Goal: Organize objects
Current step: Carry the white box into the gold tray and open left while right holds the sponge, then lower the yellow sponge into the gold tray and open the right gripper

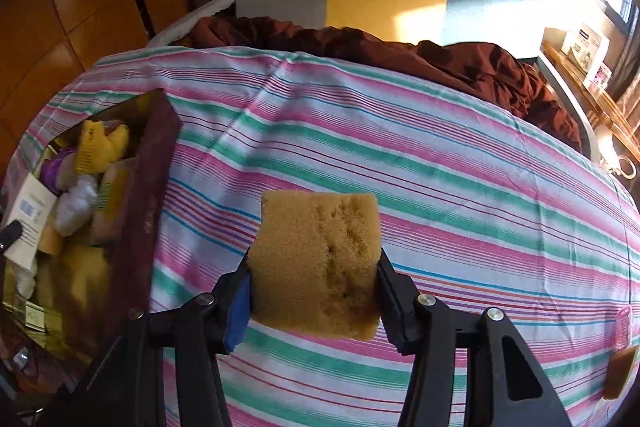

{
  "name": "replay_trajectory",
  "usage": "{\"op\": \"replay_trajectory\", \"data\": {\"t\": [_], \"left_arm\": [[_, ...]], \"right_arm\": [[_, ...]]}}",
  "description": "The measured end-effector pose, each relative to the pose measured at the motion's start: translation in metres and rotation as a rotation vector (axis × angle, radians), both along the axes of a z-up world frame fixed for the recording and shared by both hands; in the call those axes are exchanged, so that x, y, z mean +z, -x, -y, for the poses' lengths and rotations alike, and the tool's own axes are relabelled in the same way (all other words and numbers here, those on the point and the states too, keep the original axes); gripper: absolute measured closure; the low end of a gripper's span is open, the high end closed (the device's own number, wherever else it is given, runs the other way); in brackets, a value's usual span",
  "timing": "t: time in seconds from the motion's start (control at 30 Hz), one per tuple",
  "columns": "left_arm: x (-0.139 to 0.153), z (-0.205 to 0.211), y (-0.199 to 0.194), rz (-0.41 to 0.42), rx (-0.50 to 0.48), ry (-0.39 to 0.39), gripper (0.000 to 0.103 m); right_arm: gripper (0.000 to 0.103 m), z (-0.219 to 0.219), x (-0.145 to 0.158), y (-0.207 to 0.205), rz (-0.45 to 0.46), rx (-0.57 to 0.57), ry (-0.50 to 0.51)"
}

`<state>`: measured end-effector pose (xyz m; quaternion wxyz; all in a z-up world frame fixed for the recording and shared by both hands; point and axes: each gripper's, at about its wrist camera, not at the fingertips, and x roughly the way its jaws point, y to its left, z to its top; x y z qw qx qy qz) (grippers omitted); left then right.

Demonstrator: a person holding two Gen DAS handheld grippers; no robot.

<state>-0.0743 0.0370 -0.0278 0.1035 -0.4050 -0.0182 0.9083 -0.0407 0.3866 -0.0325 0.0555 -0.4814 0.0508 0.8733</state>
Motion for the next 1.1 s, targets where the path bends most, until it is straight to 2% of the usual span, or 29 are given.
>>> {"op": "replay_trajectory", "data": {"t": [0.1, 0.2, 0.33, 0.47, 0.53, 0.6, 0.63, 0.77, 0.83, 0.9, 1.03, 1.1], "left_arm": [[0.003, 0.010, -0.010, 0.007, -0.018, -0.076, 0.033], [0.005, 0.013, -0.019, 0.008, -0.064, -0.116, 0.035], [0.006, 0.013, -0.026, 0.010, -0.110, -0.188, 0.035], [0.011, 0.010, -0.019, 0.000, -0.110, -0.221, 0.034], [0.010, 0.005, -0.014, -0.012, -0.059, -0.145, 0.035], [0.007, 0.003, -0.007, 0.000, -0.045, -0.106, 0.045], [0.006, 0.003, -0.003, 0.014, -0.057, -0.132, 0.048], [0.006, 0.004, -0.004, 0.025, -0.124, -0.252, 0.049], [0.007, -0.005, -0.011, 0.006, -0.175, -0.241, 0.049], [0.004, -0.012, -0.012, 0.019, -0.184, -0.240, 0.047], [0.003, -0.022, -0.009, 0.048, -0.180, -0.201, 0.041], [0.009, -0.019, -0.014, 0.021, -0.155, -0.183, 0.031]], "right_arm": [[0.049, 0.045, 0.018, 0.007, -0.046, 0.103, 0.039], [0.049, 0.090, 0.026, 0.014, -0.058, 0.199, 0.072], [0.048, 0.138, 0.021, 0.028, -0.017, 0.301, 0.149], [0.039, 0.174, 0.007, 0.036, 0.051, 0.382, 0.209], [0.039, 0.179, 0.004, 0.036, 0.046, 0.366, 0.192], [0.039, 0.176, 0.001, 0.034, 0.048, 0.357, 0.238], [0.039, 0.173, 0.002, 0.032, 0.042, 0.346, 0.241], [0.038, 0.157, 0.007, 0.020, -0.003, 0.264, 0.174], [0.038, 0.147, 0.012, 0.013, -0.032, 0.204, 0.109], [0.038, 0.139, 0.019, 0.005, -0.064, 0.161, 0.045], [0.037, 0.127, 0.023, 0.000, -0.077, 0.133, 0.061], [0.037, 0.127, 0.023, -0.003, -0.082, 0.128, 0.075]]}}
